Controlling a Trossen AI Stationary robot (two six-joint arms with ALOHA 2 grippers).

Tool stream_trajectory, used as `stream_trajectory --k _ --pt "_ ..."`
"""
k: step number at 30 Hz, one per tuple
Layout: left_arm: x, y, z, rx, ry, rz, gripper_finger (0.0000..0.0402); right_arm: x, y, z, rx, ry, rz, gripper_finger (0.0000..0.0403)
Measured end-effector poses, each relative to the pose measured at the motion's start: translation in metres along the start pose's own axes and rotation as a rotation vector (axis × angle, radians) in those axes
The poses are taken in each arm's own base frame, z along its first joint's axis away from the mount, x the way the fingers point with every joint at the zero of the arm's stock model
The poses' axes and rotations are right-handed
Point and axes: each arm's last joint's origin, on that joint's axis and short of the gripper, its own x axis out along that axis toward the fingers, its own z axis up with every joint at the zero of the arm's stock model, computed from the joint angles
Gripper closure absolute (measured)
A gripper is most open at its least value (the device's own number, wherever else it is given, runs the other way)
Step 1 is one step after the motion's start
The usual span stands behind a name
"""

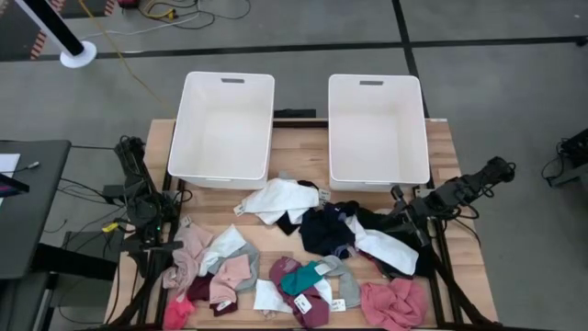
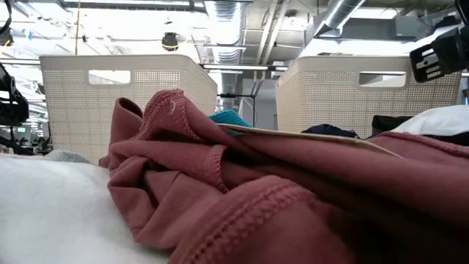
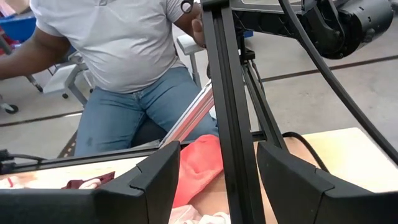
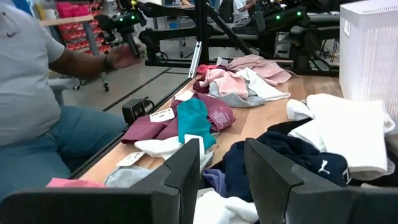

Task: Sort clothes
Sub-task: Put the light pink underwear into the left white bin

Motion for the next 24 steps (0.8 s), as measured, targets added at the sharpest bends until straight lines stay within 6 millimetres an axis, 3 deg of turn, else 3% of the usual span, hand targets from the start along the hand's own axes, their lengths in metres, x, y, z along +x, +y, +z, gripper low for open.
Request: stream_trajectory --k 7,24 --pt "0.0 0.0 0.001 0.087 -0.011 0.004 0.0194 0.0 0.0 0.0 0.191 -0.002 0.0 0.0259" --pt "-0.003 0.009 0.025 0.292 -0.238 0.119 0.0194 -0.001 0.002 0.018 0.388 -0.178 0.052 0.0259"
